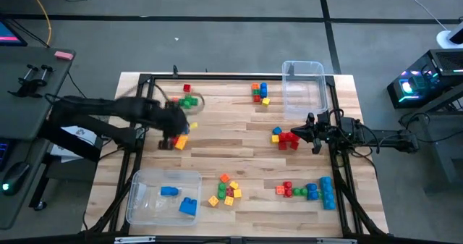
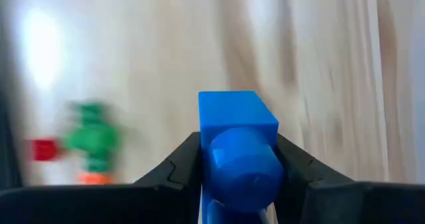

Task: Sort blocks by size
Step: Put the large blue game piece into the left transparent bin

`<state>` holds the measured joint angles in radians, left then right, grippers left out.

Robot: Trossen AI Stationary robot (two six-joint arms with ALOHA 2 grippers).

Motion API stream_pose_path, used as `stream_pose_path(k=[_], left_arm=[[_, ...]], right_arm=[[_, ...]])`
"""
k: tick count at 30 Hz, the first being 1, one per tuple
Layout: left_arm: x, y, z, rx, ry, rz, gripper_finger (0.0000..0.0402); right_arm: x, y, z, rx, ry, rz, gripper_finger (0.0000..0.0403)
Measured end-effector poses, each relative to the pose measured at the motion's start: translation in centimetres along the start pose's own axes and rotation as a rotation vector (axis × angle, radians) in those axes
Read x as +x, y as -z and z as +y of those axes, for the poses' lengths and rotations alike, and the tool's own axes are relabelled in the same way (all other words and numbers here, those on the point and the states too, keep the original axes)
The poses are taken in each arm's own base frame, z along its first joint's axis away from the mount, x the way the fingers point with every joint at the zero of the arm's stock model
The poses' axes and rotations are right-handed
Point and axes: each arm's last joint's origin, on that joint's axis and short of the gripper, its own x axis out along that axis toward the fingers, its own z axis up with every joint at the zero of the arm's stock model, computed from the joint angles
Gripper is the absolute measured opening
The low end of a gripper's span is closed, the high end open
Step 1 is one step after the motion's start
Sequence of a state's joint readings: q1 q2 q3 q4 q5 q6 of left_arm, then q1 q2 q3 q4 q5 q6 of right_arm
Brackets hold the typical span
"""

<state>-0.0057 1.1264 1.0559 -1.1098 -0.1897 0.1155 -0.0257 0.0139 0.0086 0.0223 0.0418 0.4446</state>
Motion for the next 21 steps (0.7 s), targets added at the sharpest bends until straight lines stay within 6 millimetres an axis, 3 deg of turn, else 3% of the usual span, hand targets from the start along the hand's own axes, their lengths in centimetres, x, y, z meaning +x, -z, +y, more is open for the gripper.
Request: stream_pose_path(k=[4, 6, 9, 14, 21], left_arm=[[-4.0, -2.1, 1.1, -0.393, -0.035, -0.353, 0.0103], [-5.7, -2.9, 0.9, -0.530, 0.071, -0.523, 0.0103], [-7.6, -3.8, -0.6, -0.598, 0.309, -0.672, 0.0103], [-7.7, -3.7, -5.6, -0.619, 0.536, -0.515, 0.0103], [-6.0, -2.7, -12.0, -0.540, 0.591, -0.214, 0.0103]], right_arm=[[0.0, 0.0, 0.0, 0.000, 0.000, 0.000, 0.0005], [0.0, 0.0, 0.0, 0.000, 0.000, -0.001, 0.0005], [0.0, 0.0, 0.0, 0.000, 0.000, 0.000, 0.0005], [0.0, 0.0, 0.0, 0.000, 0.000, 0.000, 0.0005], [0.0, 0.0, 0.0, 0.000, 0.000, 0.000, 0.0005]])
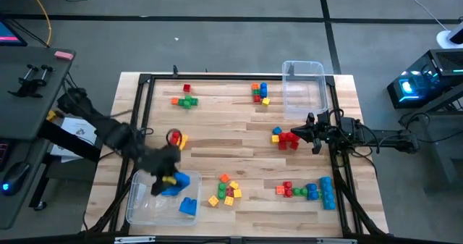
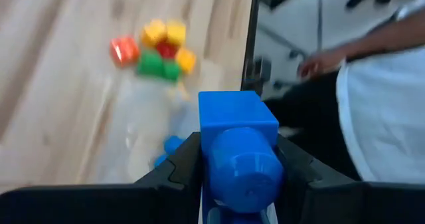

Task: Sort blocks by size
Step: Put the large blue game piece into the left transparent bin, then put the large green game piece into the left transparent bin

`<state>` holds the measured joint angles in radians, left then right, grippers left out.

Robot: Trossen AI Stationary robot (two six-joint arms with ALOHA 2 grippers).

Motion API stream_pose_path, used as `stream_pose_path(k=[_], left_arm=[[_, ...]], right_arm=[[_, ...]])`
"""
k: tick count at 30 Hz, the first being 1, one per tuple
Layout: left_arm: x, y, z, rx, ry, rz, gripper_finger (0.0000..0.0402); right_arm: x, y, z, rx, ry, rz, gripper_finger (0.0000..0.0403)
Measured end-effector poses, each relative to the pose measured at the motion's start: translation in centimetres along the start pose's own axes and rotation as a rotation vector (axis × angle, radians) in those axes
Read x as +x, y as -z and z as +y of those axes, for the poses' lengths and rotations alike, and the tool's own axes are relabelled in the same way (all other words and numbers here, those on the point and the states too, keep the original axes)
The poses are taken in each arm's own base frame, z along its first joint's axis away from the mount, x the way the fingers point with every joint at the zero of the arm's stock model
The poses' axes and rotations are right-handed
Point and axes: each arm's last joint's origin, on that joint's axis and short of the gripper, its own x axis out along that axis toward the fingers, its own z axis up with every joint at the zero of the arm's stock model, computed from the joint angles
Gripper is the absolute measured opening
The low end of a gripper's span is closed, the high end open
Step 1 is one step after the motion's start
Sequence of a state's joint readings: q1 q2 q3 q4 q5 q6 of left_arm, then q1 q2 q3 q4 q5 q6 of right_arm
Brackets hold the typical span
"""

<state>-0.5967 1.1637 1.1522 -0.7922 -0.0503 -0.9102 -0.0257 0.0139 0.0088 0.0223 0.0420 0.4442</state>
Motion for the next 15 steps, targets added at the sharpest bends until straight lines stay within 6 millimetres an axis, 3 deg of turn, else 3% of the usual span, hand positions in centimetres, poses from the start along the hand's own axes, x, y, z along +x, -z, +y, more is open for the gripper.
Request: stream_pose_path(k=[6, 15], left_arm=[[1.9, 1.2, -0.9, 0.003, -0.022, 0.086, 0.0145], [2.3, 0.0, 0.3, -0.100, 0.030, 0.212, 0.0220]], right_arm=[[0.0, 0.0, 0.0, 0.000, 0.000, 0.000, 0.0005], [0.0, 0.0, 0.0, 0.000, 0.000, 0.000, 0.0005]])
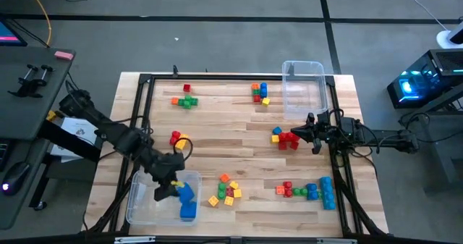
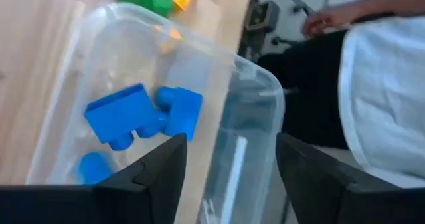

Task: Sort blocks by size
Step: Put the large green game piece into the left transparent bin

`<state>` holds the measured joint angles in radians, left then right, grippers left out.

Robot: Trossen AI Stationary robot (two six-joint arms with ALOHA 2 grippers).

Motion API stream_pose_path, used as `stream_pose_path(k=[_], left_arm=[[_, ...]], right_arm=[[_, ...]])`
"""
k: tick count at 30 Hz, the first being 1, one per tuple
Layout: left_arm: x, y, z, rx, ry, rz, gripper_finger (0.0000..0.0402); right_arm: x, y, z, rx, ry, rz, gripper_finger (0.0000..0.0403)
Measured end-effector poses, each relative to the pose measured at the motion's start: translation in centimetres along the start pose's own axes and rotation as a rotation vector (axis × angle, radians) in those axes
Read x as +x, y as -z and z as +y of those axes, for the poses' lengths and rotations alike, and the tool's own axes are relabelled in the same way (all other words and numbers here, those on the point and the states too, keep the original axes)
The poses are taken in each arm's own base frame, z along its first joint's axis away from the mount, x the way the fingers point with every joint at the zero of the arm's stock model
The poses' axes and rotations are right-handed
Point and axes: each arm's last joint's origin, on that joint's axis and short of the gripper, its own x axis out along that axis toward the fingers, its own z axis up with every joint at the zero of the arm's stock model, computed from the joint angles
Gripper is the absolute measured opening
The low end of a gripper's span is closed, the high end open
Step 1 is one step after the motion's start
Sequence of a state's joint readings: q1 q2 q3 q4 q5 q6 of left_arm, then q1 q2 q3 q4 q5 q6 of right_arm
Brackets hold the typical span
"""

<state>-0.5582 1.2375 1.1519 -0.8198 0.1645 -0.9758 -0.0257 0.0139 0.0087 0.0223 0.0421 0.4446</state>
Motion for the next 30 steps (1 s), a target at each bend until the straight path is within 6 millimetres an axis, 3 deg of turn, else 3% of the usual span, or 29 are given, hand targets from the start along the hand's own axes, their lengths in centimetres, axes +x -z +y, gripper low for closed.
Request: stream_pose_path(k=[3, 6, 10, 13, 16, 18, 20, 23, 30], left_arm=[[-1.3, -1.5, 1.2, 0.016, 0.027, -0.030, 0.0227], [-4.1, -4.1, 3.3, 0.045, -0.066, -0.211, 0.0228], [-8.1, -8.9, 8.3, -0.018, -0.306, -0.481, 0.0225], [-9.6, -12.1, 15.1, -0.220, -0.493, -0.515, 0.0220], [-9.5, -14.3, 23.2, -0.371, -0.684, -0.401, 0.0211], [-8.9, -14.4, 28.2, -0.579, -0.717, -0.299, 0.0205], [-8.3, -13.6, 31.6, -0.828, -0.664, -0.196, 0.0203], [-6.9, -12.5, 33.8, -0.935, -0.672, -0.080, 0.0202], [-4.8, -13.2, 33.5, -0.878, -0.807, -0.140, 0.0202]], right_arm=[[0.0, 0.0, 0.0, 0.000, 0.000, 0.000, 0.0005], [0.0, 0.0, 0.0, 0.000, 0.000, 0.000, 0.0005], [0.0, 0.0, 0.0, 0.000, 0.000, 0.000, 0.0005], [0.0, 0.0, 0.0, 0.000, 0.000, 0.000, 0.0005], [0.0, 0.0, 0.0, 0.000, 0.000, 0.000, 0.0005], [0.0, 0.0, 0.0, 0.000, 0.000, 0.000, 0.0005], [0.0, 0.0, 0.0, 0.000, 0.000, 0.000, 0.0005], [0.0, 0.0, 0.0, 0.000, 0.000, 0.000, 0.0005], [0.0, 0.0, 0.0, 0.000, 0.000, 0.000, 0.0005]])
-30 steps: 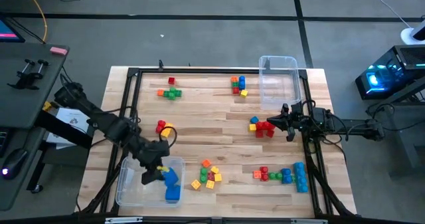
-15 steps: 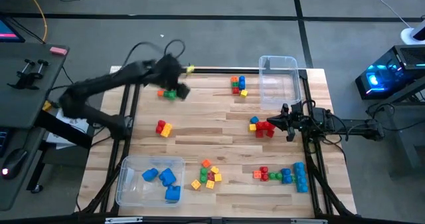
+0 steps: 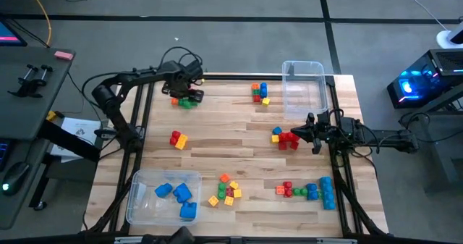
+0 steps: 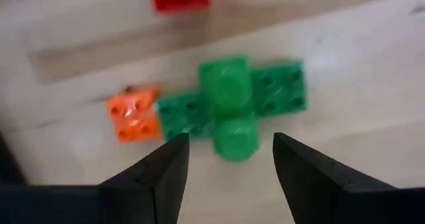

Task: Sort blocks by size
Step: Put the large green game piece into the left transparent bin

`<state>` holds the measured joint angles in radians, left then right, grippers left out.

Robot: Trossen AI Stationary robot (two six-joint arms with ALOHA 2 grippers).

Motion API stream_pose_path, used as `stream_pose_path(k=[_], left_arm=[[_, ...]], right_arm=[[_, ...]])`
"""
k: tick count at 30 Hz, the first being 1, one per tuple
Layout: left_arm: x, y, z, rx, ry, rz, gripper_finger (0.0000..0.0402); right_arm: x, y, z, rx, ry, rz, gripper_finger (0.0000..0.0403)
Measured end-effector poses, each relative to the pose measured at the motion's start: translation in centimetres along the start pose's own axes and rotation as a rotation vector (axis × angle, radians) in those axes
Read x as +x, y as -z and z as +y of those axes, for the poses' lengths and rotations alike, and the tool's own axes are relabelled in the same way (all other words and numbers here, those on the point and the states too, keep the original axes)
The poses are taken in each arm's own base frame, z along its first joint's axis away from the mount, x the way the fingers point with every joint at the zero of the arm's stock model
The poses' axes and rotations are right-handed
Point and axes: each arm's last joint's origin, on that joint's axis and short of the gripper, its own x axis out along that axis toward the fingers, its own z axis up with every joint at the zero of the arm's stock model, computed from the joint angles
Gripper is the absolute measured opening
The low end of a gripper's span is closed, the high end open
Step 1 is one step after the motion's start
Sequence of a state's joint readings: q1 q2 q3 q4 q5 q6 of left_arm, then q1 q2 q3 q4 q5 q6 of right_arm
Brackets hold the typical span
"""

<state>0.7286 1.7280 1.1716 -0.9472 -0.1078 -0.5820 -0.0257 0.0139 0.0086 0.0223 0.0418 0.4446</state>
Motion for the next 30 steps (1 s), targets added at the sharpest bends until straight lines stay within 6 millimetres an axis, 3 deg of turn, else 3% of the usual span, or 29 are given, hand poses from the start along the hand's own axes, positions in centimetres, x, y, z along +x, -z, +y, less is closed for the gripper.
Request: stream_pose_path(k=[8, 16, 22, 25, 30], left_arm=[[0.2, -0.6, -0.6, -0.080, 0.024, -0.071, 0.0200], [2.8, -0.9, -1.0, -0.113, -0.029, -0.006, 0.0200], [3.3, -1.0, -1.1, -0.118, -0.036, 0.004, 0.0194], [2.8, -0.9, -1.0, -0.111, -0.028, -0.012, 0.0168], [1.5, -1.2, -0.9, -0.119, 0.019, -0.075, 0.0088]], right_arm=[[0.0, 0.0, 0.0, 0.000, 0.000, 0.000, 0.0005], [0.0, 0.0, 0.0, 0.000, 0.000, 0.000, 0.0005], [0.0, 0.0, 0.0, 0.000, 0.000, 0.000, 0.0005], [0.0, 0.0, 0.0, 0.000, 0.000, 0.000, 0.0005], [0.0, 0.0, 0.0, 0.000, 0.000, 0.000, 0.0005]])
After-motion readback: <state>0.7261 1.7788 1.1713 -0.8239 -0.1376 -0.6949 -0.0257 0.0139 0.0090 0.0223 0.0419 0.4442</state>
